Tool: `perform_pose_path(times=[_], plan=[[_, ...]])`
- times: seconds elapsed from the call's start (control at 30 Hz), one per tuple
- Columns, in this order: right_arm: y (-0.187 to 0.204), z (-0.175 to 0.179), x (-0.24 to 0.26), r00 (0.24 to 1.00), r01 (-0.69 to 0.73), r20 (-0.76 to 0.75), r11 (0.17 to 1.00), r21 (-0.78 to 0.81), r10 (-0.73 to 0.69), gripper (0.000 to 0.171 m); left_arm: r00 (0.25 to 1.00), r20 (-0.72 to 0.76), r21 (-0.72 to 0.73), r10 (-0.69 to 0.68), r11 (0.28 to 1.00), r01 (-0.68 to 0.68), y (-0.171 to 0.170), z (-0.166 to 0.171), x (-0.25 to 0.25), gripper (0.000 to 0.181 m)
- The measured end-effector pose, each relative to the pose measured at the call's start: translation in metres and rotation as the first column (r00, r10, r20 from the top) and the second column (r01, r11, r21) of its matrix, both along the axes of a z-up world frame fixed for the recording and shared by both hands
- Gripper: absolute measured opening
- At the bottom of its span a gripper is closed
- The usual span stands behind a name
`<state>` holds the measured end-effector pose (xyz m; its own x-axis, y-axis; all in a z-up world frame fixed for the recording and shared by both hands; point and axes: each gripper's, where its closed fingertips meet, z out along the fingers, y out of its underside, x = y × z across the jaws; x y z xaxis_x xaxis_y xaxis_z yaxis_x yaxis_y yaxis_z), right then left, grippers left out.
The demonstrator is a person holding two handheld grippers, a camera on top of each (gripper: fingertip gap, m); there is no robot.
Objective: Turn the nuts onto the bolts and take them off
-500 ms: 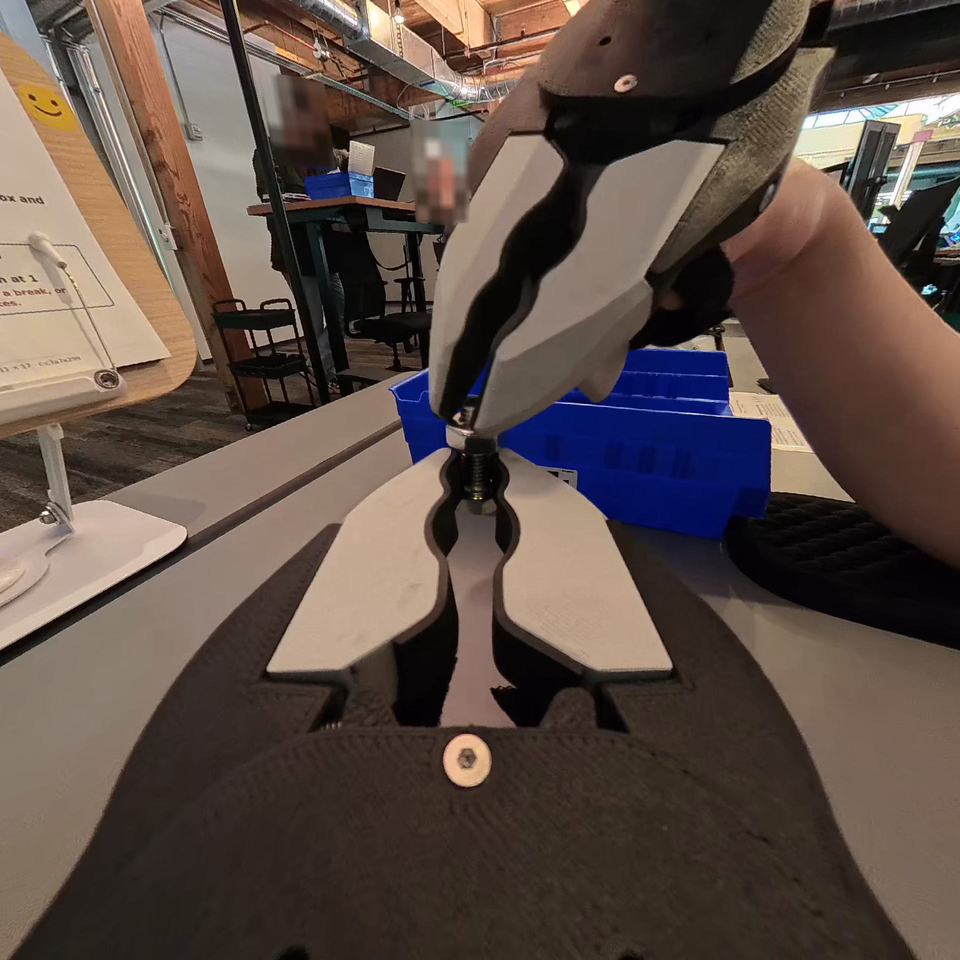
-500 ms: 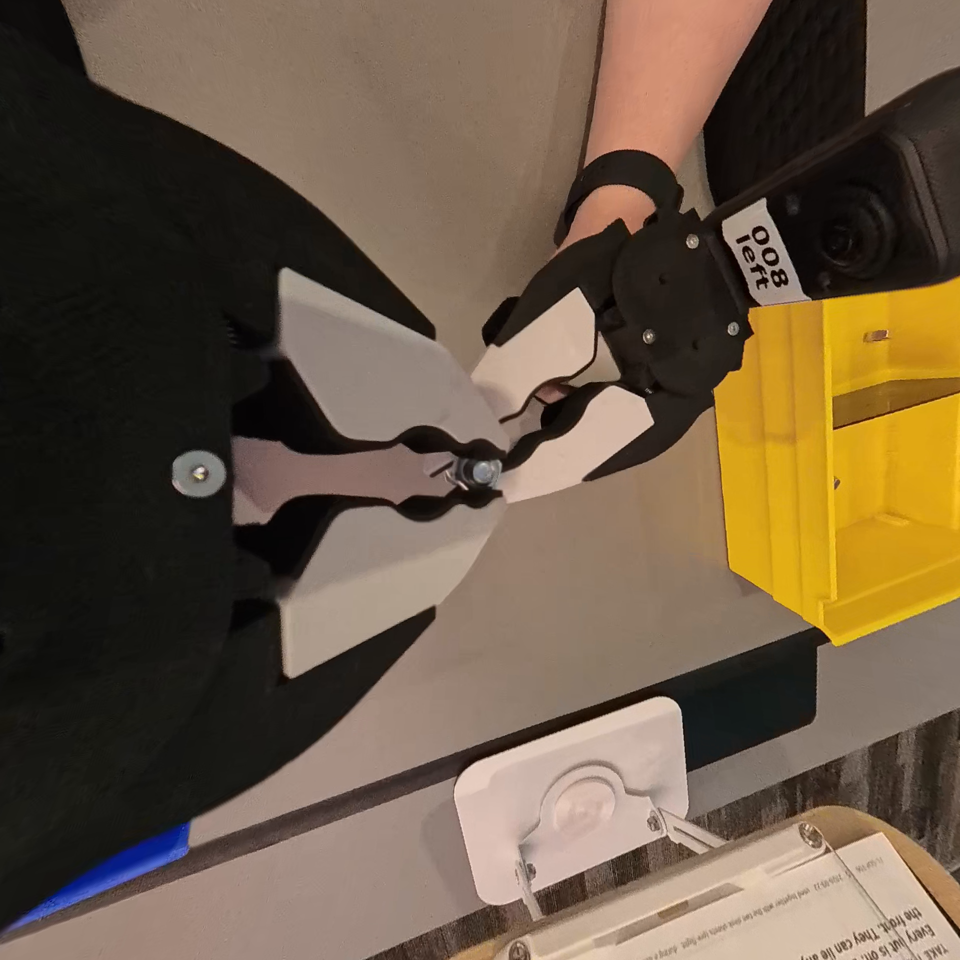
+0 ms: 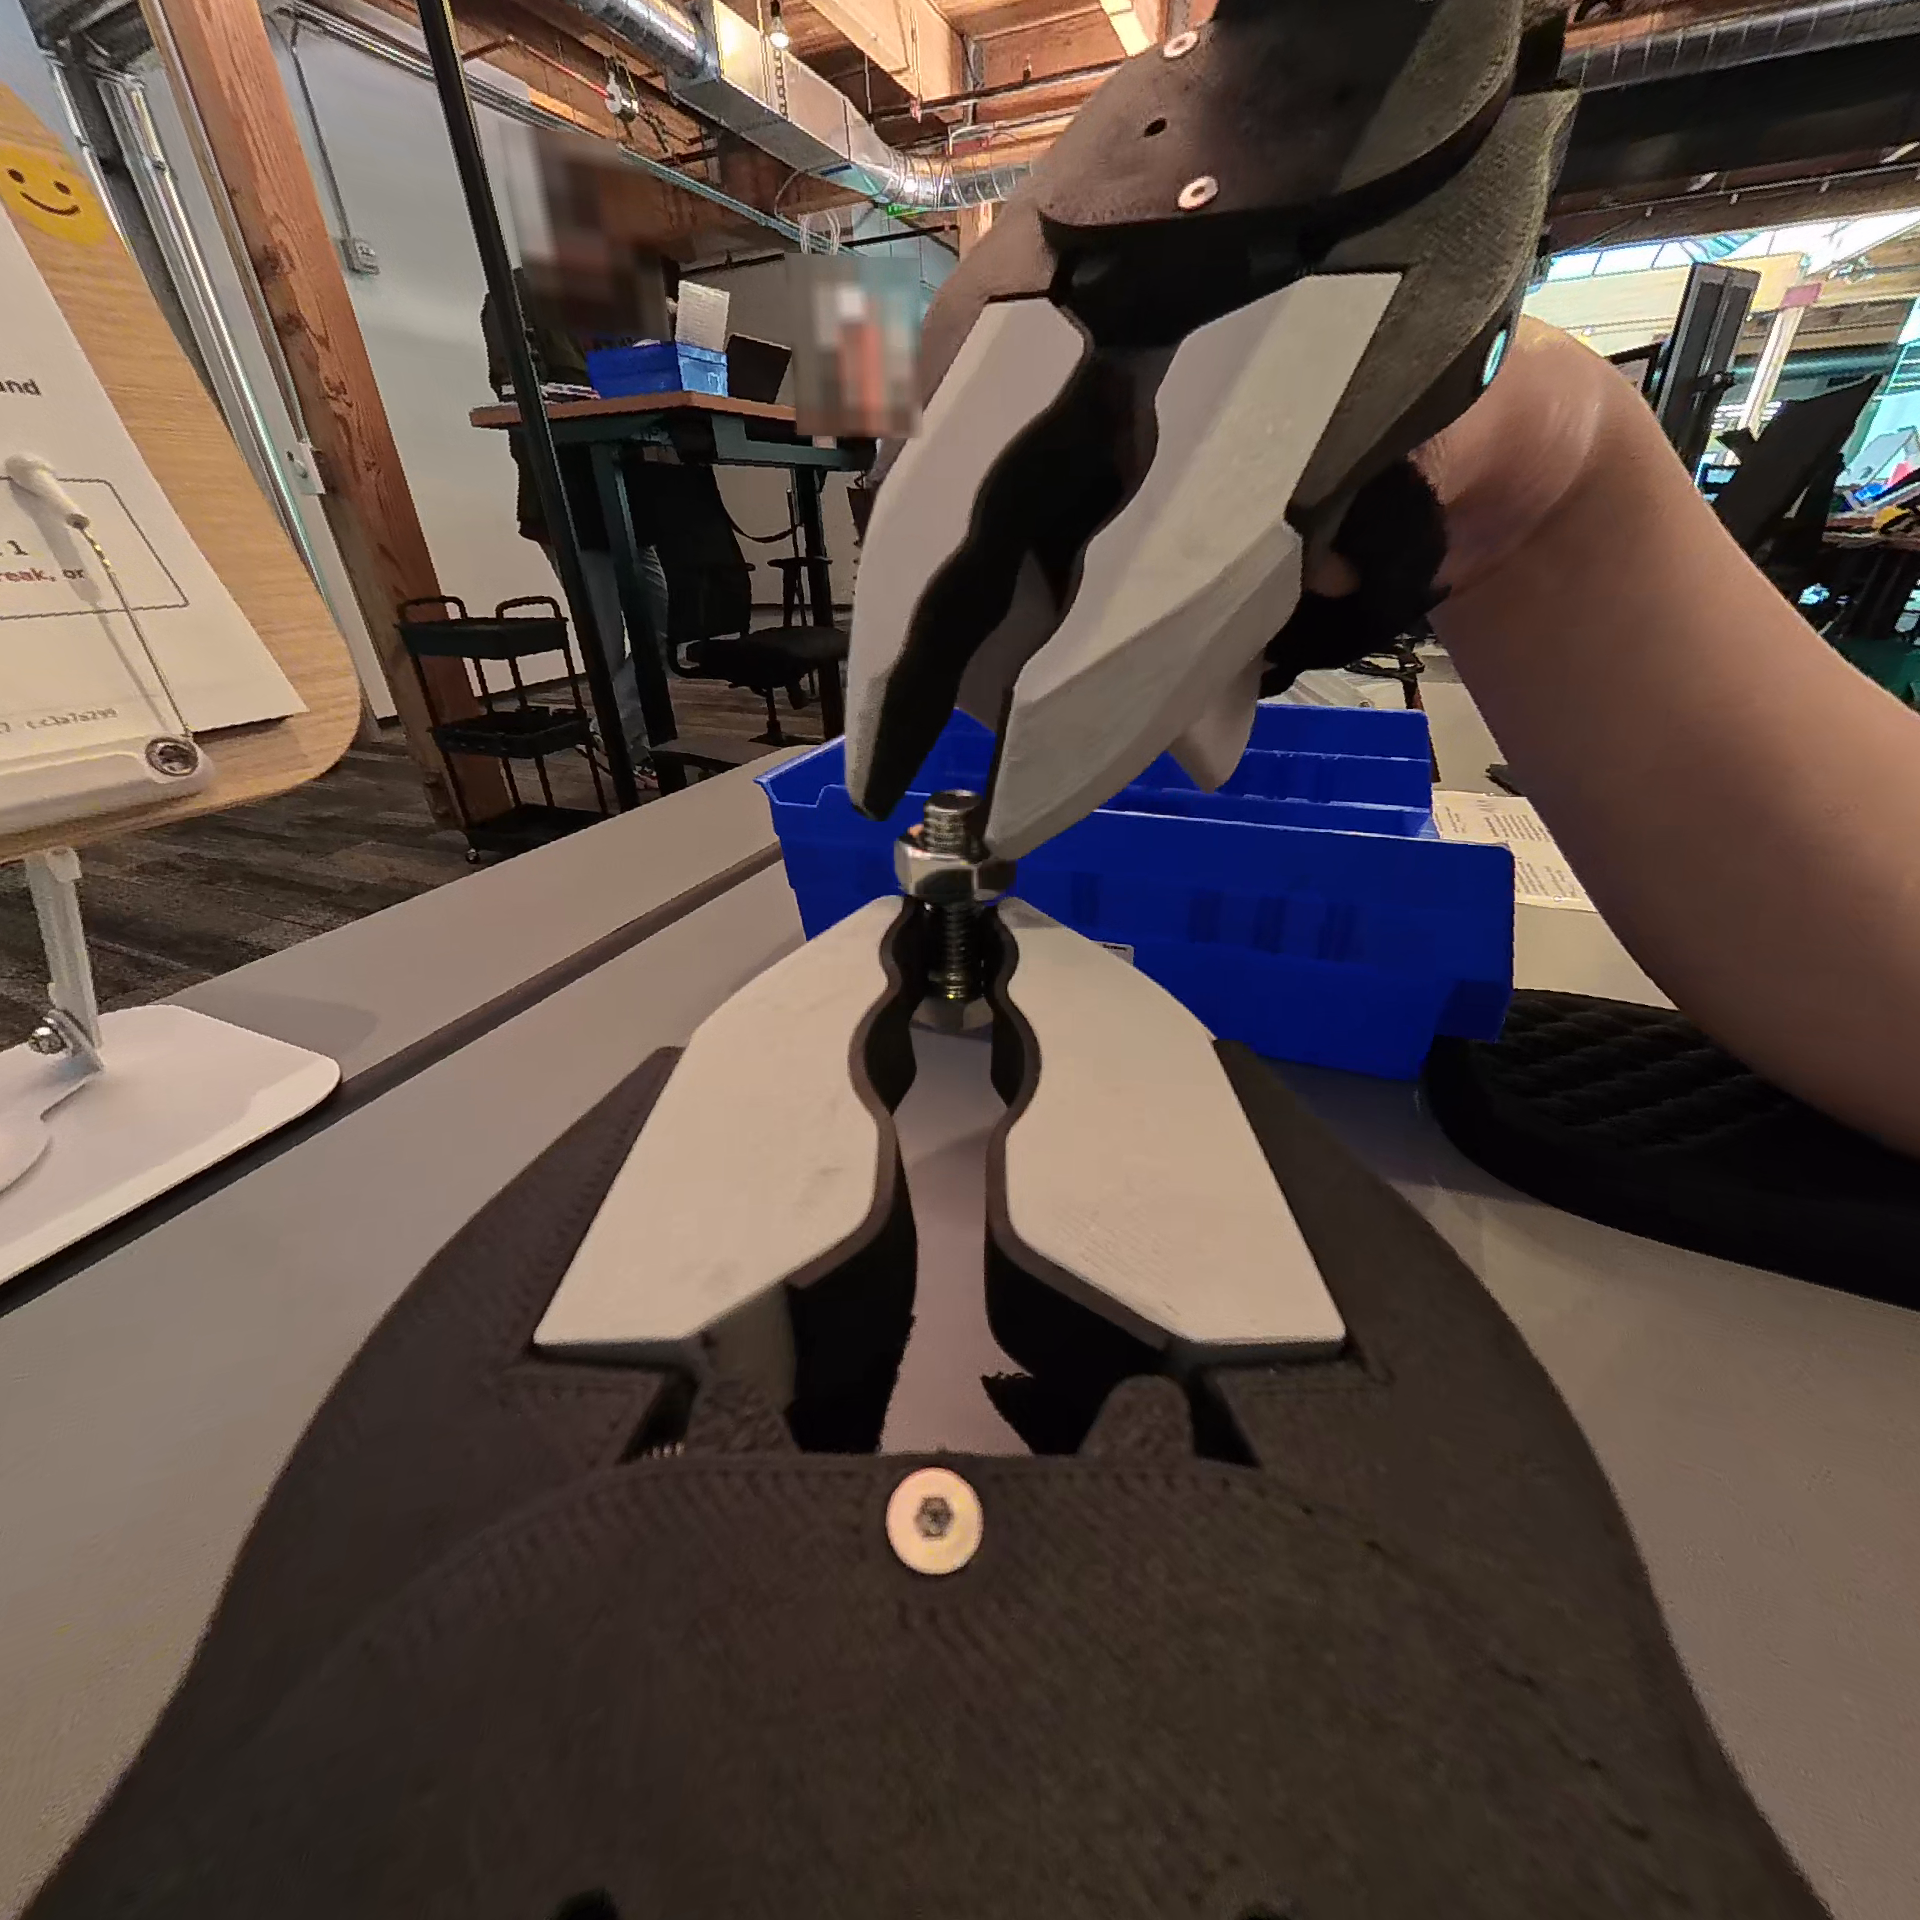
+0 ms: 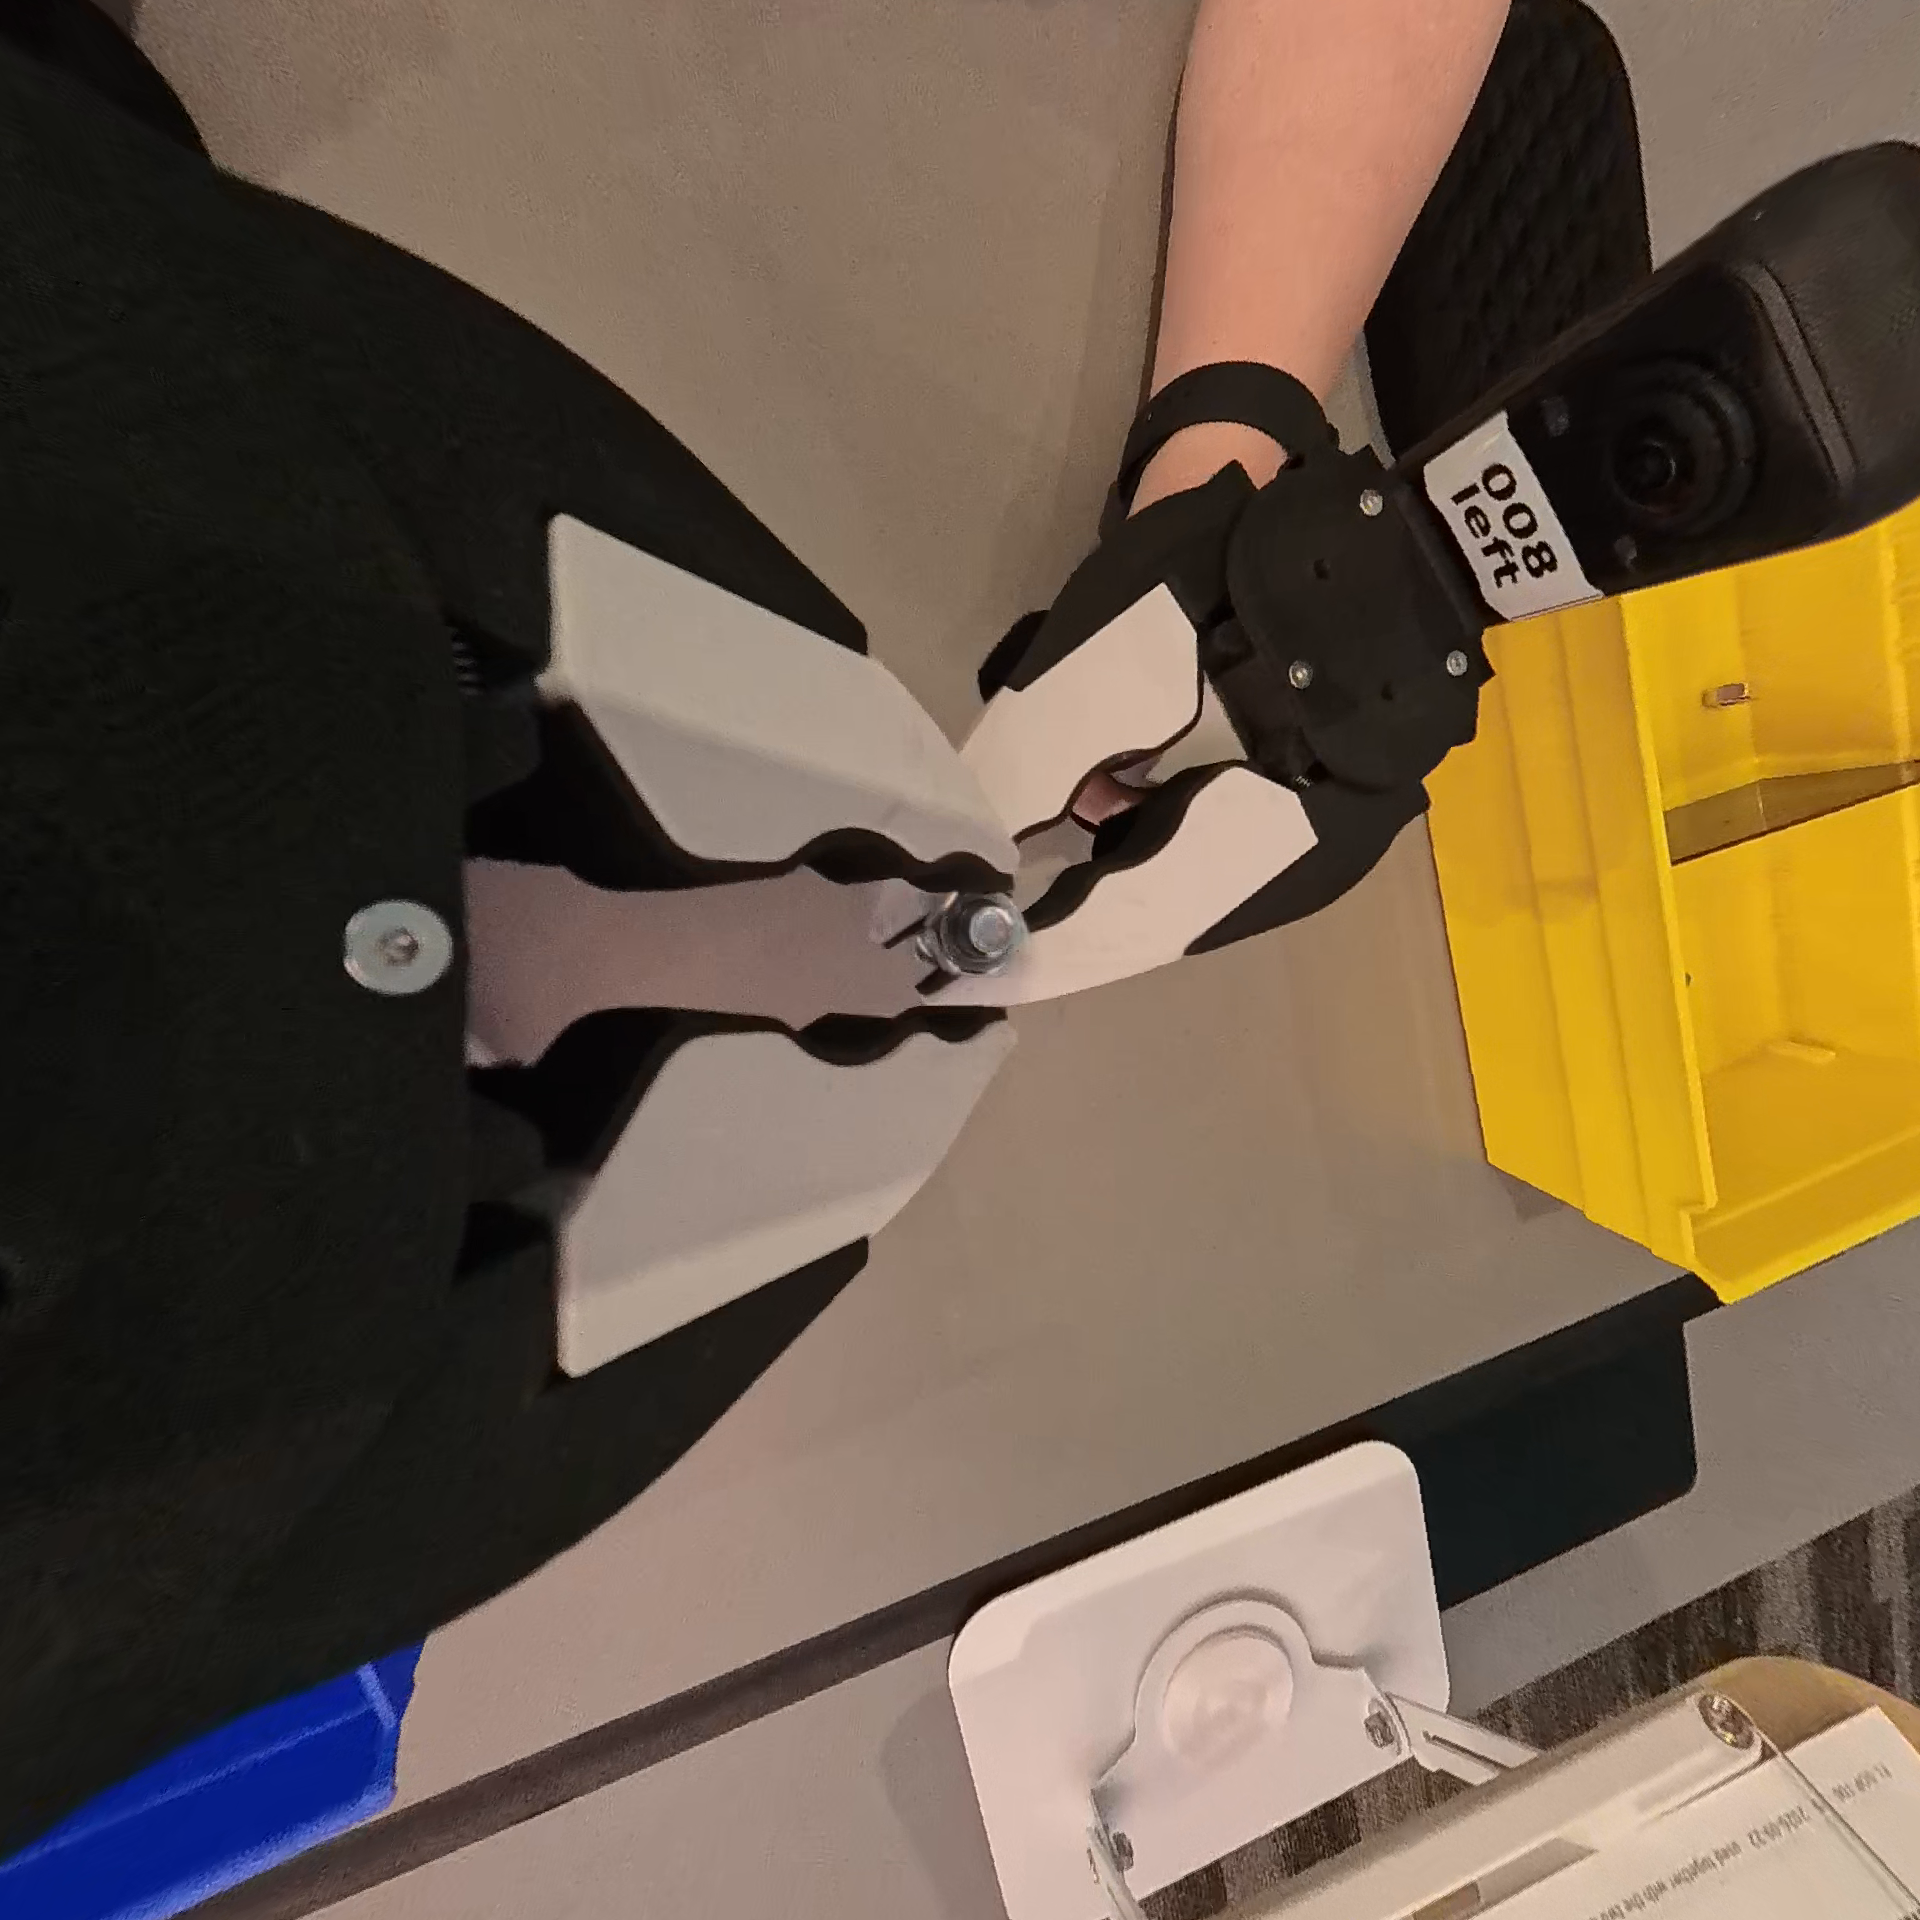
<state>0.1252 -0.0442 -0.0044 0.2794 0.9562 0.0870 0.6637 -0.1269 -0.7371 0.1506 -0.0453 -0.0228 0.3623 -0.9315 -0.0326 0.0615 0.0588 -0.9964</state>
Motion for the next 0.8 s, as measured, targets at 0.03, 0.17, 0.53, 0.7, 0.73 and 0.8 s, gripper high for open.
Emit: perform_pose_path(times=[0.03,0.17,0.53,0.7,0.73,0.8], plan=[[-0.0010,0.0004,-0.0003,1.000,-0.005,-0.004,1.000,-0.004,0.005,0.019,1.000,0.001,0.001,0.002,1.000,-0.002,0.0003,0.0004,-0.0004,0.009],[-0.0016,0.0003,-0.0018,1.000,-0.007,-0.002,1.000,-0.016,0.007,0.011,1.000,0.002,-0.004,0.002,1.000,-0.002,0.0009,-0.0002,-0.0012,0.009],[-0.0011,-0.0005,-0.0017,1.000,-0.015,-0.026,0.999,-0.047,0.013,0.011,1.000,0.005,-0.017,-0.010,1.000,0.010,0.0006,-0.0009,-0.0011,0.009],[-0.0013,0.0029,-0.0022,0.999,-0.011,-0.036,0.998,-0.059,0.008,0.010,0.998,0.039,-0.042,-0.040,0.998,0.041,-0.0007,0.0029,-0.0012,0.009],[-0.0009,0.0038,-0.0022,0.999,-0.007,-0.041,0.998,-0.063,0.005,0.010,0.998,0.051,-0.050,-0.043,0.998,0.046,-0.0006,0.0041,-0.0016,0.010],[0.0010,0.0051,-0.0010,0.999,0.004,-0.049,0.998,-0.068,-0.007,0.010,0.998,0.064,-0.067,-0.019,0.997,0.023,0.0040,0.0053,-0.0039,0.021]])
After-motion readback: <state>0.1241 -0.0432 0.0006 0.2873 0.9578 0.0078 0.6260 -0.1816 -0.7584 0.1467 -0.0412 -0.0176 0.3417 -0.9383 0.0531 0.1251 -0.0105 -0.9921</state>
